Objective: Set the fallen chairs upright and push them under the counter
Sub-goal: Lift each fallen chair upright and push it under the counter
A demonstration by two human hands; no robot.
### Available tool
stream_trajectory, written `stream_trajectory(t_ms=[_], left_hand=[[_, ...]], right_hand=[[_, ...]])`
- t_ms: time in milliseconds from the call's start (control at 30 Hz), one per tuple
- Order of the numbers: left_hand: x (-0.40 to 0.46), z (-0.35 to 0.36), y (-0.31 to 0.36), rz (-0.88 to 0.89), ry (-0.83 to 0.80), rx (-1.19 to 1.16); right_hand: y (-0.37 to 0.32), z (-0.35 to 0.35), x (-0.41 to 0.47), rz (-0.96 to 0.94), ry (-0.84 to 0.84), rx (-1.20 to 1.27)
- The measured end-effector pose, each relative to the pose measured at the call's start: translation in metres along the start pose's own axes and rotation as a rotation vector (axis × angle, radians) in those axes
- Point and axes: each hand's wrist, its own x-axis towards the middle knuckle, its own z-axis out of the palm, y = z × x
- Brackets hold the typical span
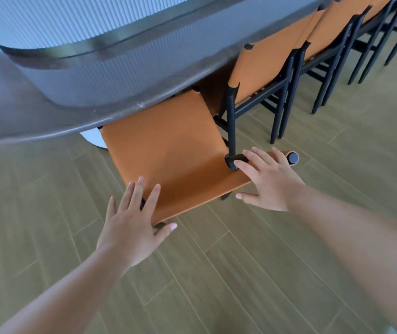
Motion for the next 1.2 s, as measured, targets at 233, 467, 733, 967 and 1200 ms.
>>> stream_trajectory(t_ms=[233, 467, 733, 967, 1200], left_hand=[[0.031, -0.017, -0.017, -0.022, -0.066, -0.023], [0.069, -0.035, -0.038, -0.032, -0.072, -0.013], [0.126, -0.058, -0.072, -0.071, -0.182, -0.067], [0.165, -0.063, -0.098, -0.099, -0.253, -0.096], [0.192, -0.069, -0.113, -0.117, -0.212, -0.090]], right_hand=[[0.018, -0.020, 0.039, -0.074, -0.059, 0.003], [0.047, -0.037, 0.094, -0.216, -0.053, -0.081], [0.083, -0.051, 0.181, -0.460, -0.043, -0.101], [0.087, -0.047, 0.228, -0.503, 0.033, -0.022], [0.089, -0.051, 0.266, -0.519, 0.042, -0.038]])
